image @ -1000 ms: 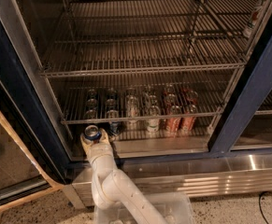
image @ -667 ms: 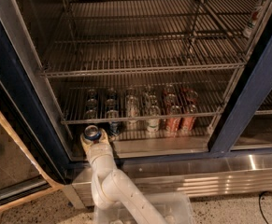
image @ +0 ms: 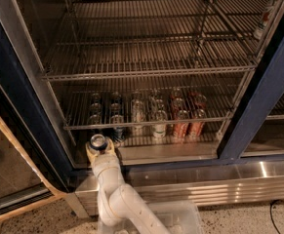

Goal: Pick pepsi can from bottom shelf of fridge

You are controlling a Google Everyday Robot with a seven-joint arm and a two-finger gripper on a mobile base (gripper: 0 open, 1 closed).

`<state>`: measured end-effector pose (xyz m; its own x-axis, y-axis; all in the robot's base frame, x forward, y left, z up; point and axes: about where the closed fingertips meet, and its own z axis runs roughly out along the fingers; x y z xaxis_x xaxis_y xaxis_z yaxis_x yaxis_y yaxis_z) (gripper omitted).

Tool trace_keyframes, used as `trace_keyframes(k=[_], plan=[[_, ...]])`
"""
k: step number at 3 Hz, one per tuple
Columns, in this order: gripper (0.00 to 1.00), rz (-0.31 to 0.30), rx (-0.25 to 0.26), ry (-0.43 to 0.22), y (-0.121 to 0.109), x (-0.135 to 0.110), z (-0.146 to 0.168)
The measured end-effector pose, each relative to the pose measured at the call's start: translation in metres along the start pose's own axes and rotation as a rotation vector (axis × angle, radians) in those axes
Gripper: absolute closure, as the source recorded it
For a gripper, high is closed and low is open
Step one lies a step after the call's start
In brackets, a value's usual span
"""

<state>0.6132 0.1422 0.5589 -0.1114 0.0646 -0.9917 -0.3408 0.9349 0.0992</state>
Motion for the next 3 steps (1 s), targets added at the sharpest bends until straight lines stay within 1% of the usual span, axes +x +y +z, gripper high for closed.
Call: trace_keyframes(k=[1,2,3], plan=[[1.00,0.042,0.018,-0.059,-0.002,-0.005,-0.031],[1.00,0.030,0.078,-0.117,-0.003,-0.012,-0.068],[1.00,0.007,0.144,-0.174,-0.009,-0.023,-0.100]])
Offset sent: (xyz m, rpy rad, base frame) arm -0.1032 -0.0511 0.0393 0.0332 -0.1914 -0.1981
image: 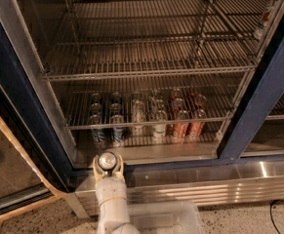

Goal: Pick pepsi can from bottom shelf of fridge

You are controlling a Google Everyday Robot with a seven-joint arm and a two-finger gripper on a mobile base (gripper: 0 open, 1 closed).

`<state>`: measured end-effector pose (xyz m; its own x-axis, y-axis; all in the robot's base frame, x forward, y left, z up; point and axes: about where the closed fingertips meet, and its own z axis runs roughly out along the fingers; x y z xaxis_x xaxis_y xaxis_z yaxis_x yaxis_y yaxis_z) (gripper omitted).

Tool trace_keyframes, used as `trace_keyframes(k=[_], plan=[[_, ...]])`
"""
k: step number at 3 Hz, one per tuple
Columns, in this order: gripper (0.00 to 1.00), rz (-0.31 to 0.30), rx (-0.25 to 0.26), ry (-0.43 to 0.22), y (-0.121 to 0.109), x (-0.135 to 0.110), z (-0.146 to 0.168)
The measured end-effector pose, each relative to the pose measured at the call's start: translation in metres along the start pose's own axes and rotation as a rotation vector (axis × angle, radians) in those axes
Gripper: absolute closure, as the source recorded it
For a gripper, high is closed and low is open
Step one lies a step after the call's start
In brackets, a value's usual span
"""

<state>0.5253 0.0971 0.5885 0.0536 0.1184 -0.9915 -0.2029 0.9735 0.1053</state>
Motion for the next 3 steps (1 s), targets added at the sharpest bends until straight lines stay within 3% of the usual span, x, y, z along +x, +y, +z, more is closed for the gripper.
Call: trace_keyframes(k=[1,3], plan=[[1.00,0.001,0.001,-0.050,-0.004,-0.018,-0.025],[1.00,0.097,-0.112,-0.178,-0.005,-0.059,-0.078]])
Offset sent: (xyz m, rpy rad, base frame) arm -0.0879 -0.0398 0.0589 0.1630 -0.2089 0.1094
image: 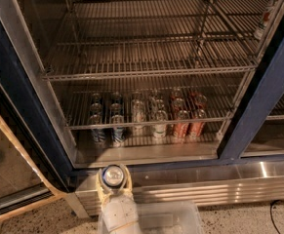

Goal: Pick pepsi can from bottom shelf of fridge

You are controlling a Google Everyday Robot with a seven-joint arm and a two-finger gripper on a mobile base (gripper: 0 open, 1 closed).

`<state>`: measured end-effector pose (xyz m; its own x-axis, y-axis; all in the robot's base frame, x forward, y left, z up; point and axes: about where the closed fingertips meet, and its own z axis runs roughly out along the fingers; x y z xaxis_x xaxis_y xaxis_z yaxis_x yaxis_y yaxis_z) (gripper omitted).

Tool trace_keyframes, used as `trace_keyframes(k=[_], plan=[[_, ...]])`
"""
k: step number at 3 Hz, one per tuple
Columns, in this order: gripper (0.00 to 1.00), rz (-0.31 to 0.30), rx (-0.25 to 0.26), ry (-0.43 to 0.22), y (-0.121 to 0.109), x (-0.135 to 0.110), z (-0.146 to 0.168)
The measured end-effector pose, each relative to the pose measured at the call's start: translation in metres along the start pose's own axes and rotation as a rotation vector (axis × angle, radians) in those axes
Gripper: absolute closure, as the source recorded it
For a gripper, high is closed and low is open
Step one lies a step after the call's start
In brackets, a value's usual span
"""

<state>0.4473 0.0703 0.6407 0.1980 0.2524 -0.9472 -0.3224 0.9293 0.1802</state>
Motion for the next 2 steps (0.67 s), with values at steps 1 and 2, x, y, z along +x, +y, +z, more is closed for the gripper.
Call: trace_keyframes(k=[1,2], plan=[[1.00,0.022,-0.050,-0.025,-0.003,-0.024,-0.015],[1.00,0.053,-0.110,-0.027,-0.013,-0.042,-0.025]])
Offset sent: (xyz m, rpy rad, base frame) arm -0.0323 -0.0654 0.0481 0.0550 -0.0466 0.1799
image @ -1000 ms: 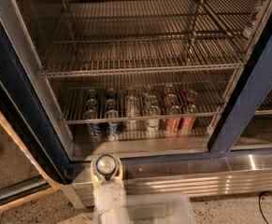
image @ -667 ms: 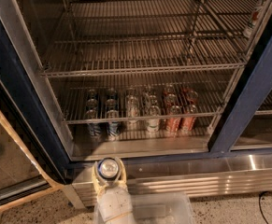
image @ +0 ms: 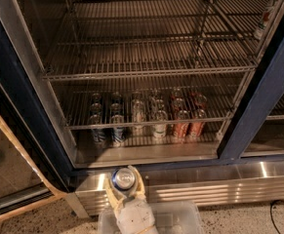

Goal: Pick pepsi can from bottom shelf of fridge

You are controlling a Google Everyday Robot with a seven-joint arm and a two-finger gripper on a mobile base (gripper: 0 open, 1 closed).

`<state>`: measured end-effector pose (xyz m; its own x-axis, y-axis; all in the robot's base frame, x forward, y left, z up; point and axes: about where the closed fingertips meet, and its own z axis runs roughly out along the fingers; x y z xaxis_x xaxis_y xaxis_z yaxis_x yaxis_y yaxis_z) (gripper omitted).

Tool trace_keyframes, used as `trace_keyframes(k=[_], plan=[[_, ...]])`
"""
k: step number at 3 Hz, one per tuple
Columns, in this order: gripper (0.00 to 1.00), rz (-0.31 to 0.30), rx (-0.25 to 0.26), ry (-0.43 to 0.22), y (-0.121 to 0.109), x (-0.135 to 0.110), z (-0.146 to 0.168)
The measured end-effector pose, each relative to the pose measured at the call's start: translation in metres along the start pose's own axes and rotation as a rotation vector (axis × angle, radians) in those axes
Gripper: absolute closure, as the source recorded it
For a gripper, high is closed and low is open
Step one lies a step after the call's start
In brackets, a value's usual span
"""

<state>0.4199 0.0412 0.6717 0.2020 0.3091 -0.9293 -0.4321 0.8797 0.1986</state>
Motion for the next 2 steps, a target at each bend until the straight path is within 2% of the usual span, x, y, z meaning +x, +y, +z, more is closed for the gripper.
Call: trace_keyframes(k=[1,2], plan=[[1.00,0.012,-0.053,0.028,-0.0092,-0.0167,-0.0102],[1.00,-0.003,-0.071,0.040,-0.0042,-0.0177,-0.0119]])
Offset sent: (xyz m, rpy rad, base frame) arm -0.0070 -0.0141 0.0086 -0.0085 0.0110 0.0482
